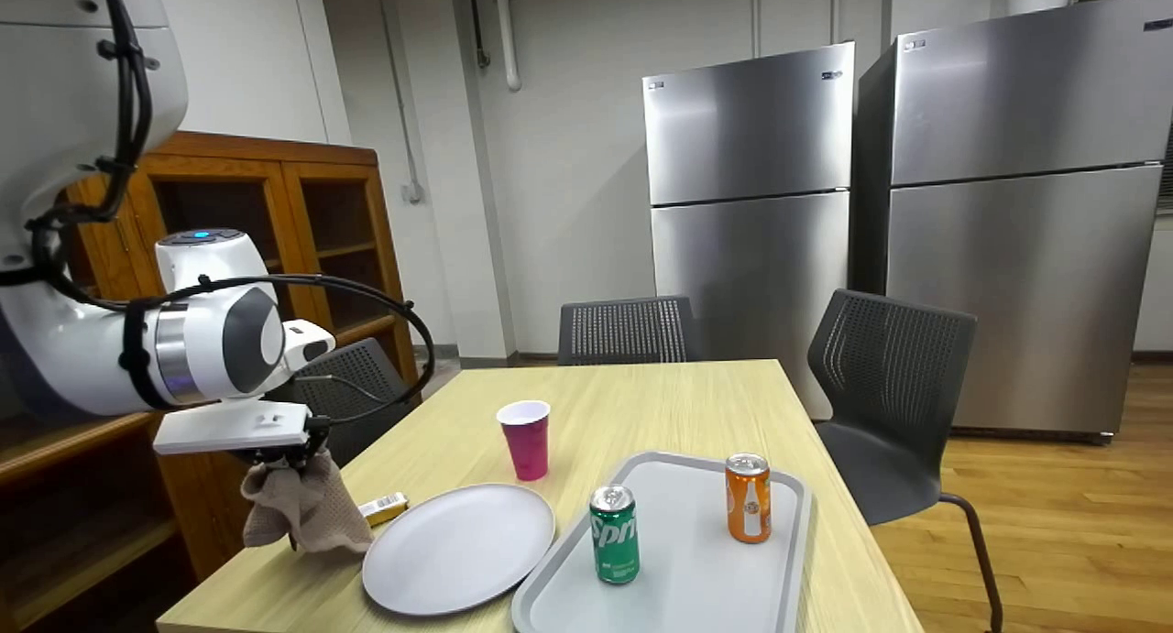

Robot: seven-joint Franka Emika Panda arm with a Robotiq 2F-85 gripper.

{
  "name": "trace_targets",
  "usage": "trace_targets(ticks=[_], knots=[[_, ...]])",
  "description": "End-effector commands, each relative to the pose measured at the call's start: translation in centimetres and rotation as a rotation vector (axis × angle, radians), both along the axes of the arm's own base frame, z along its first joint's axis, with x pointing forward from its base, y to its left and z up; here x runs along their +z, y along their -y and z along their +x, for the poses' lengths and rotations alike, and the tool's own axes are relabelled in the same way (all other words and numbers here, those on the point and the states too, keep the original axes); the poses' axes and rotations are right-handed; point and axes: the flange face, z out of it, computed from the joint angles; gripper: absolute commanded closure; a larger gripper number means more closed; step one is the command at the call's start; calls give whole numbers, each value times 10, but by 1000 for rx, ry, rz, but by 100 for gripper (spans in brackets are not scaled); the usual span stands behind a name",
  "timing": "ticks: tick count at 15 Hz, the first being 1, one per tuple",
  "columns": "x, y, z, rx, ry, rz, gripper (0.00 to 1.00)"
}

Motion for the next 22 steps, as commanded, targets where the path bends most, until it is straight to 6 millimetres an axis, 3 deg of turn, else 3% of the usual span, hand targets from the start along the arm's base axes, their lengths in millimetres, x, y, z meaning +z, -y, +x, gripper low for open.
trace_targets(ticks=[1, 12, 22], knots=[[4, -6, 6, 9, 8, -29, 97], [-23, -12, 16, 48, 13, -83, 97], [-72, -43, 18, 80, 1, -118, 97]])
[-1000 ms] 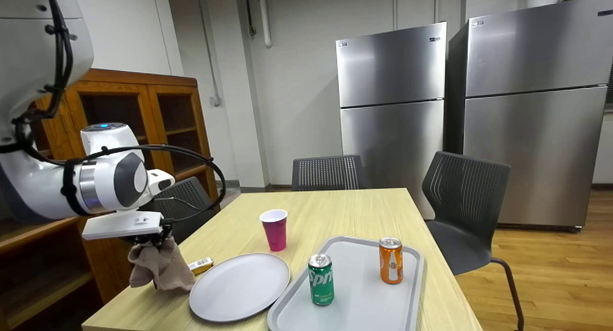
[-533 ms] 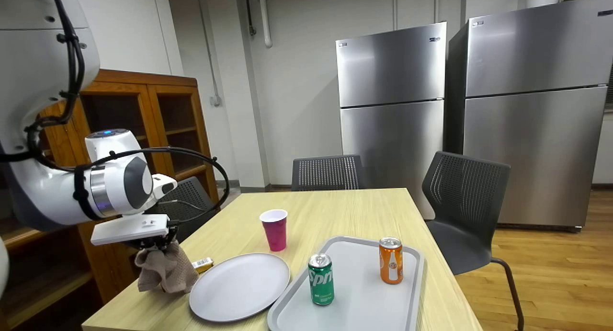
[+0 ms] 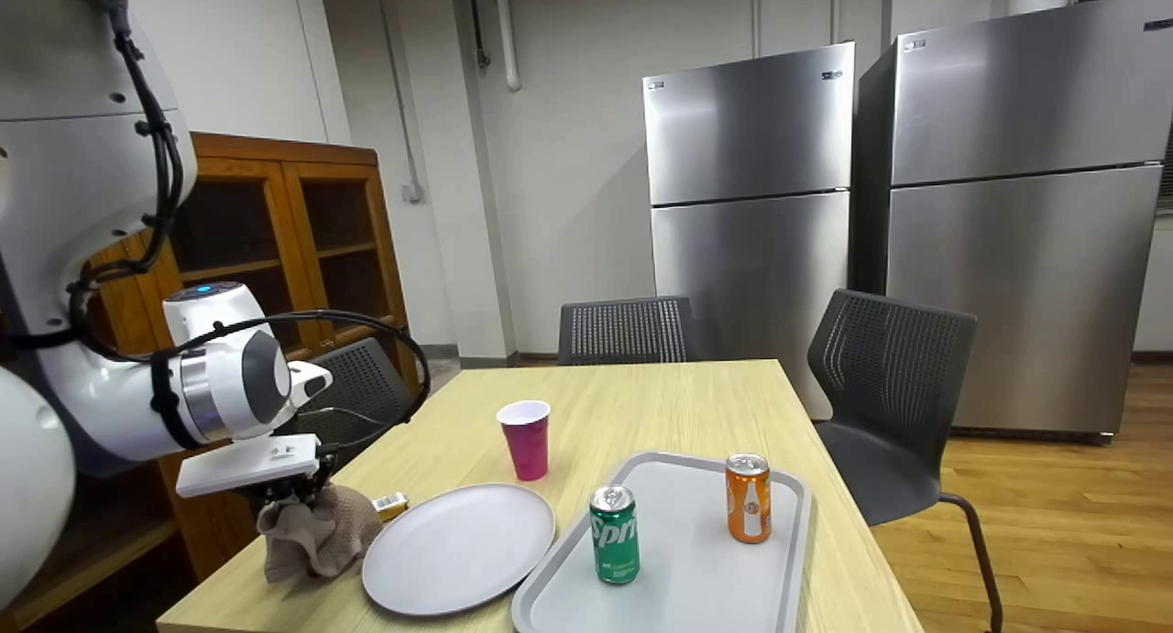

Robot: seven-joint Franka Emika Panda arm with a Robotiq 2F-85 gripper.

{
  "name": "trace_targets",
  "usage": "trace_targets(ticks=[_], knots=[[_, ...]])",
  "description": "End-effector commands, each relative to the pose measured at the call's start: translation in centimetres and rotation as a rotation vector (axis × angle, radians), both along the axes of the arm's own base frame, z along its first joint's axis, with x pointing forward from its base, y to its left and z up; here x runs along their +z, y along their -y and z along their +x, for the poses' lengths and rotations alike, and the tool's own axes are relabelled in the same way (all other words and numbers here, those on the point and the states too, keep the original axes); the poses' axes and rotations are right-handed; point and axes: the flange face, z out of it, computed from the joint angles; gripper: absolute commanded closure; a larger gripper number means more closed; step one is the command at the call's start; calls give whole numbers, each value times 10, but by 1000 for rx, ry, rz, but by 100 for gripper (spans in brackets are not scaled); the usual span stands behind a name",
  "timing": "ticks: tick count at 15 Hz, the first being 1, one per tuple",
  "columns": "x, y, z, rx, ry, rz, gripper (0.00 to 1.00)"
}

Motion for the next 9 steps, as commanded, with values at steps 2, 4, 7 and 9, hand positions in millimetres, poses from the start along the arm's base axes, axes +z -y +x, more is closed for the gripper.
trace_targets(ticks=[2, 4, 7, 9], knots=[[-12, -16, 1, -6, 7, 17, 64], [-13, -17, 0, -3, 10, 21, 50], [-13, -16, 0, -4, 13, 26, 27], [-11, -16, -1, -4, 14, 33, 12]])
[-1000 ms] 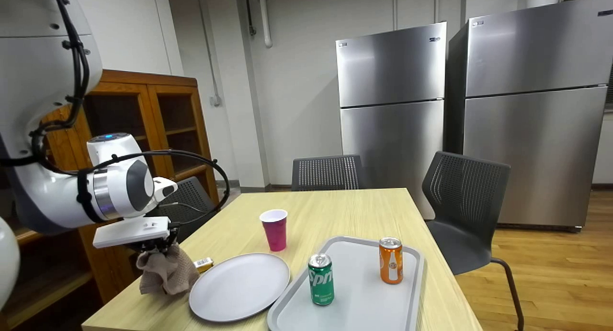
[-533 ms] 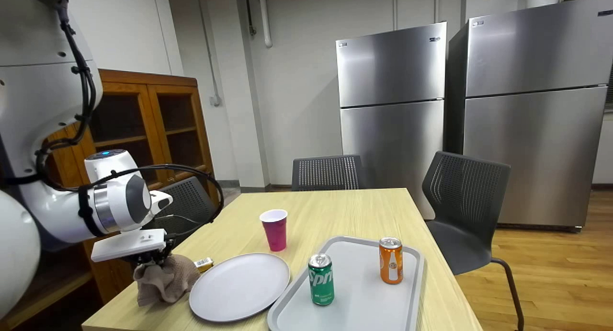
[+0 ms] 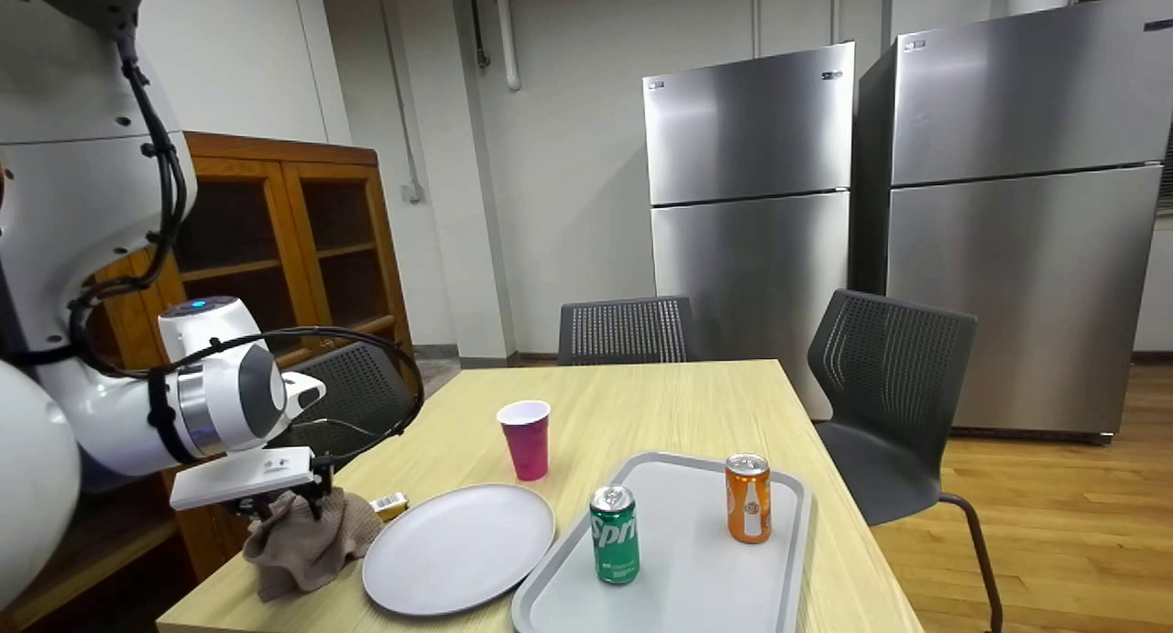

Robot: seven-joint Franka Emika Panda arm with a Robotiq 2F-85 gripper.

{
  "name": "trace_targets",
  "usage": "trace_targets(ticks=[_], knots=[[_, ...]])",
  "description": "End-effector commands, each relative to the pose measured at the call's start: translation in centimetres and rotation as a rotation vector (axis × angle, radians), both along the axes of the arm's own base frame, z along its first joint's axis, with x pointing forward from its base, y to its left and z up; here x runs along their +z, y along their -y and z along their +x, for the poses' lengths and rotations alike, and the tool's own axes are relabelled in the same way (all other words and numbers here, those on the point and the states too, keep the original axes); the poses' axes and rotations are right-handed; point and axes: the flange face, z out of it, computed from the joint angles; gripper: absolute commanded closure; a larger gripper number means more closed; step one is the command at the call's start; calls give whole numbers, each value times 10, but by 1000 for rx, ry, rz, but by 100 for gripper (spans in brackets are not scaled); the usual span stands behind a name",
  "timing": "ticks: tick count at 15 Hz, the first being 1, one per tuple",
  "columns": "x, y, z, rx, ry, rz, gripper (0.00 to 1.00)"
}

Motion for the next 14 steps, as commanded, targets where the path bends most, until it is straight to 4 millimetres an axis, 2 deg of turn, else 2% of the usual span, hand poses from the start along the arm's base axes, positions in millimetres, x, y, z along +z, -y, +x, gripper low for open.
trace_targets(ticks=[1, 2, 3, 14], knots=[[6, -3, 2, -16, 16, 25, 5], [8, -3, 2, -15, 20, 30, 0], [11, -3, 3, -18, 26, 32, 0], [67, 12, 10, -39, 111, 74, 0]])
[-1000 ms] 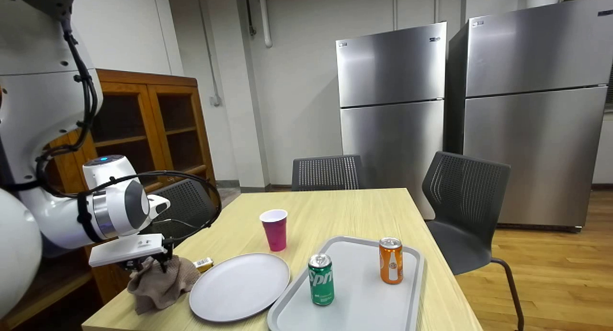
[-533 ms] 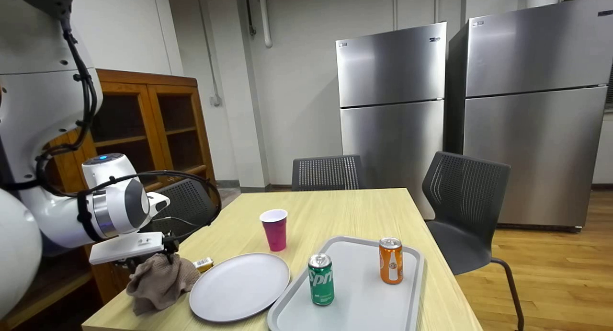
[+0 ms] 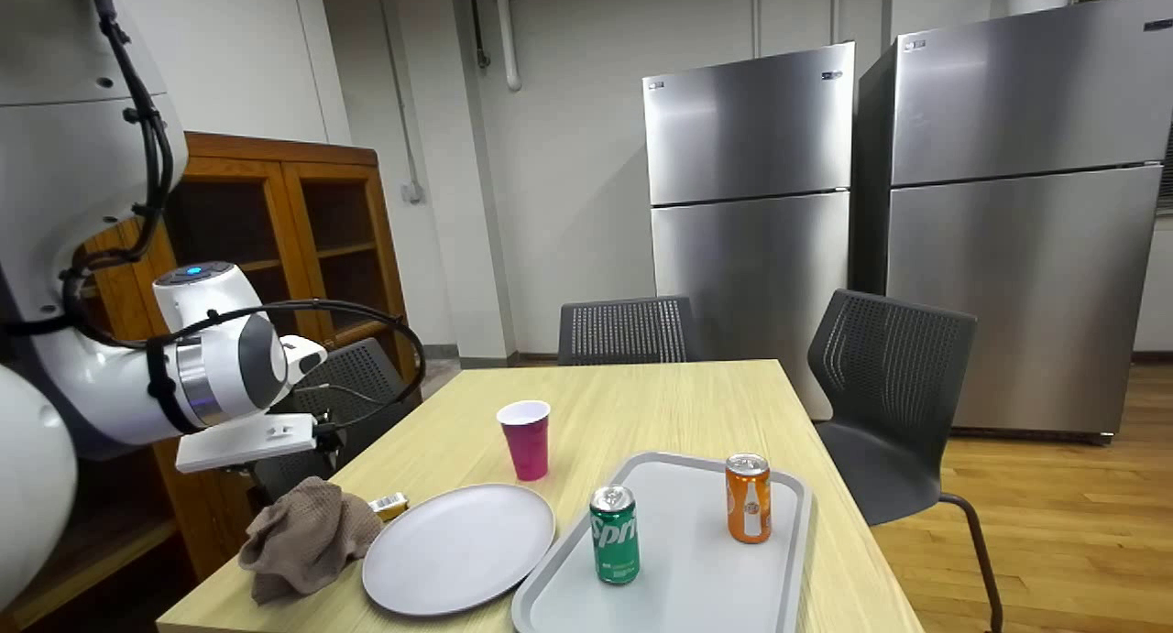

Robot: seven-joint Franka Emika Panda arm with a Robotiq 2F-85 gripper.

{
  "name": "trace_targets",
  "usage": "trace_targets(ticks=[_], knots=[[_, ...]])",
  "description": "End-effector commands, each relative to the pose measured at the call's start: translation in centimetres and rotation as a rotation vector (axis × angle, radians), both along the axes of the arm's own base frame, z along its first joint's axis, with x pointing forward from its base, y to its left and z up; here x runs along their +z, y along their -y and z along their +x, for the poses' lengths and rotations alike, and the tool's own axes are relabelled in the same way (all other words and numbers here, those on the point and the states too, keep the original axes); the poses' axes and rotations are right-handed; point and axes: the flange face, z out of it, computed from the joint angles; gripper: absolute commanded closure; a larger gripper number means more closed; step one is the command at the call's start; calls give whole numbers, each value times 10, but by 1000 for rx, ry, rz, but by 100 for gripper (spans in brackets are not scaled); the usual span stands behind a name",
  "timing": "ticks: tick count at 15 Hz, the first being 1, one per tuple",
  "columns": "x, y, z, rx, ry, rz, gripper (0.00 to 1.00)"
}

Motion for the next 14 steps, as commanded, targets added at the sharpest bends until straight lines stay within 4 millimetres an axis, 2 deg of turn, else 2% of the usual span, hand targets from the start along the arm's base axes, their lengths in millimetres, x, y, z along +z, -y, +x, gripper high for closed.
trace_targets(ticks=[1, 8, 14], knots=[[28, 14, -3, -26, 26, 8, 0], [59, 44, 0, -62, 77, 22, 0], [73, 80, 2, -117, 93, 8, 0]])
